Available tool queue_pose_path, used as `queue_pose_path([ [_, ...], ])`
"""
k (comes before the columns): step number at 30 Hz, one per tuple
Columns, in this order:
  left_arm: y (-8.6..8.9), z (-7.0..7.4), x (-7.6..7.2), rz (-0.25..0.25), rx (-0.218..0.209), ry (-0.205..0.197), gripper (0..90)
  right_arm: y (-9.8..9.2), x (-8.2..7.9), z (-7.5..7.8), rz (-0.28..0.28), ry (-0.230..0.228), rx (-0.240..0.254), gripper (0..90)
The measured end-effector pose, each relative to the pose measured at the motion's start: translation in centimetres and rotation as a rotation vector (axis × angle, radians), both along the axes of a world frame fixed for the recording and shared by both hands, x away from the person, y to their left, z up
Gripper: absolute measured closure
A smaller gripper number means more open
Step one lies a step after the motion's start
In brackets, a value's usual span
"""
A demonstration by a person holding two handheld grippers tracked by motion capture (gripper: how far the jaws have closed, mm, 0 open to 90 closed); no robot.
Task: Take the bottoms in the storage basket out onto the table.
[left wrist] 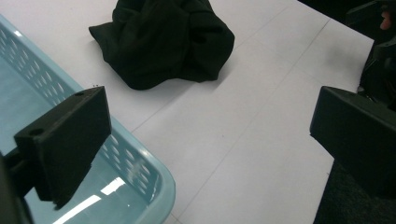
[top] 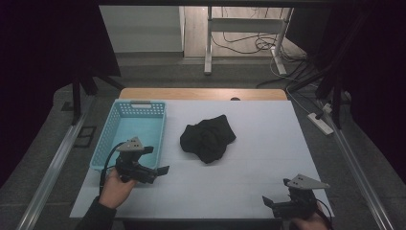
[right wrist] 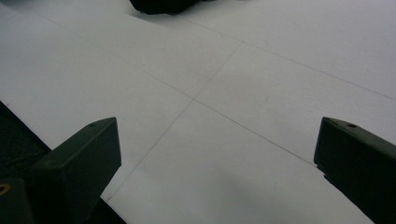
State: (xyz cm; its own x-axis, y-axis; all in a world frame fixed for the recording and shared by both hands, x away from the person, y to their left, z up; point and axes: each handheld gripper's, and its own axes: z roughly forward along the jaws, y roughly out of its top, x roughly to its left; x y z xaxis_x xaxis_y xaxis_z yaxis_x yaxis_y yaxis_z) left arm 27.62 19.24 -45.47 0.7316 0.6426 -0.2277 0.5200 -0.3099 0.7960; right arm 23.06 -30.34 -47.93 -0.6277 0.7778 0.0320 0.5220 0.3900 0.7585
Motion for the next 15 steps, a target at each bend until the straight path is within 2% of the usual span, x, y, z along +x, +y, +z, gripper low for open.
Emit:
queue_pose_path([
  [15, 1.3, -0.6, -1.2, 0.033, 0.016, 0.013, 0.1, 0.0, 0.0, 0.0, 0.001, 0.000, -0.002, 1.1],
])
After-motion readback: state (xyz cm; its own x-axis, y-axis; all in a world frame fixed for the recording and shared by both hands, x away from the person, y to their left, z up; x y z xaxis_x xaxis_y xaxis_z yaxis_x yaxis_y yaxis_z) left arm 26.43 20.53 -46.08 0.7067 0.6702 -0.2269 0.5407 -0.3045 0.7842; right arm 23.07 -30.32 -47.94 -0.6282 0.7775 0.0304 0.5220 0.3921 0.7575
